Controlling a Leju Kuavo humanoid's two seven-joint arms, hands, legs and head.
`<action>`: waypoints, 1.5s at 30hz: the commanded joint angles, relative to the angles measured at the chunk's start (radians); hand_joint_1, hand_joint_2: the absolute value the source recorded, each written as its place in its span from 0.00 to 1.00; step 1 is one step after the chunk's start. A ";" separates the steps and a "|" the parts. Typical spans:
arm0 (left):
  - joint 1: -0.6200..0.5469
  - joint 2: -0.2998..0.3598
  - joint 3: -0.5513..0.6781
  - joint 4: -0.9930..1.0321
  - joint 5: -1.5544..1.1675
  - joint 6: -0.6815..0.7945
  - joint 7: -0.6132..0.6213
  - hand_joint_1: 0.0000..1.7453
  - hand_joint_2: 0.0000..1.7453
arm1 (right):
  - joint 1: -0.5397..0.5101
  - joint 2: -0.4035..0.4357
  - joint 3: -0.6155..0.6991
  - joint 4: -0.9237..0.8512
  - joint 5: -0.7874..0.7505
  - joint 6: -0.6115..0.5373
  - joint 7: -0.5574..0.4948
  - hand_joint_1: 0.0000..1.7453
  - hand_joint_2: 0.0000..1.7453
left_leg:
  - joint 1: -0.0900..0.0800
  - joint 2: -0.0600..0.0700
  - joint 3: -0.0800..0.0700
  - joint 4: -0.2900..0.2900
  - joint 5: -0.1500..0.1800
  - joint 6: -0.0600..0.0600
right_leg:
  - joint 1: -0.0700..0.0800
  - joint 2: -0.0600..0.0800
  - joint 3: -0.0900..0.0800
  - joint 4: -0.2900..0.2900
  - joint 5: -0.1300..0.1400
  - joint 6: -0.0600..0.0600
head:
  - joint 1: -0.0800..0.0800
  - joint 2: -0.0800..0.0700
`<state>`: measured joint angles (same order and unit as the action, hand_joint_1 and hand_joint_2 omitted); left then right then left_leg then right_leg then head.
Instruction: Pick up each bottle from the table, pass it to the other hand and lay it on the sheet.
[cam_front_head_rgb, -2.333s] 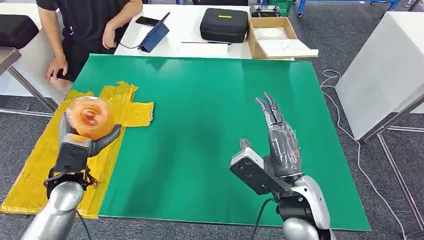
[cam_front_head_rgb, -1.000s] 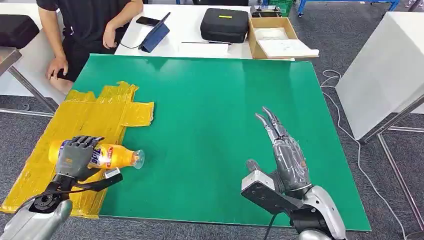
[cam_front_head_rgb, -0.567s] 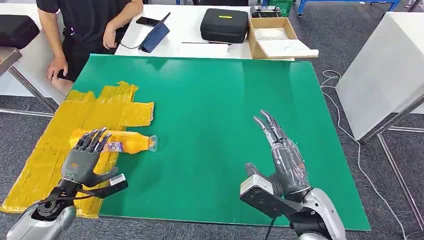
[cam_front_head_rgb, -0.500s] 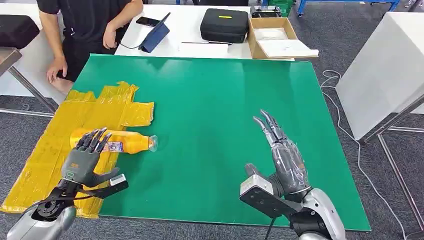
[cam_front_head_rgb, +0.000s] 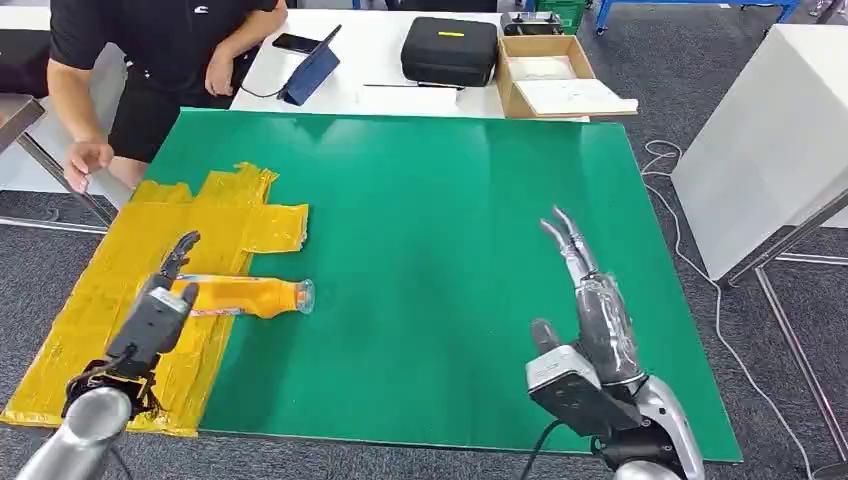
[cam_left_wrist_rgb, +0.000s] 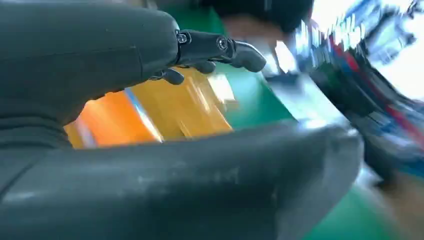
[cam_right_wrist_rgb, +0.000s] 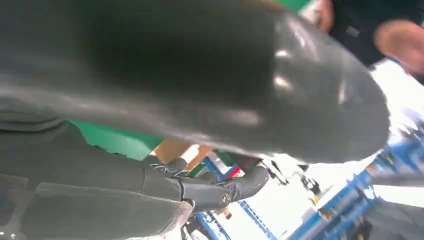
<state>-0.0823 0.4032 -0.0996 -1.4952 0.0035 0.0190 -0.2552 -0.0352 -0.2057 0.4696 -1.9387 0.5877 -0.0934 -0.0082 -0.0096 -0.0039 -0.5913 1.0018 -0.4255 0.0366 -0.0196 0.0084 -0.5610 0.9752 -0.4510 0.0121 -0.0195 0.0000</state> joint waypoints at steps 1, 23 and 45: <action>-0.158 -0.031 -0.203 -0.080 0.423 -0.062 0.038 0.00 0.00 | -0.131 0.100 -0.001 0.182 -0.208 -0.128 -0.171 0.00 0.00 | 0.002 -0.004 0.001 0.000 0.002 -0.003 | 0.002 -0.005 0.003 -0.001 0.001 -0.002 | 0.000 0.000; -0.241 -0.148 -0.248 -0.084 0.469 0.107 0.019 0.00 0.00 | -0.338 0.300 0.154 0.596 -0.335 -0.120 -0.176 0.00 0.00 | 0.002 0.000 0.002 0.000 0.003 -0.002 | 0.001 -0.002 0.003 0.000 0.002 0.000 | 0.000 0.000; -0.284 -0.180 -0.236 -0.074 0.445 0.162 0.002 0.00 0.00 | -0.387 0.315 0.207 0.625 -0.375 -0.121 -0.179 0.00 0.00 | 0.002 -0.001 0.002 0.000 0.003 -0.003 | 0.001 -0.003 0.004 -0.001 0.002 -0.001 | 0.000 0.000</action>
<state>-0.3324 0.2556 -0.3380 -1.6037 0.4490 0.1789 -0.2575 -0.3749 0.1228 0.6431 -1.3745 0.2155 -0.2110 -0.1862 -0.0089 -0.0041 -0.5905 1.0020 -0.4224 0.0369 -0.0198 0.0071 -0.5596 0.9758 -0.4494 0.0136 -0.0198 0.0000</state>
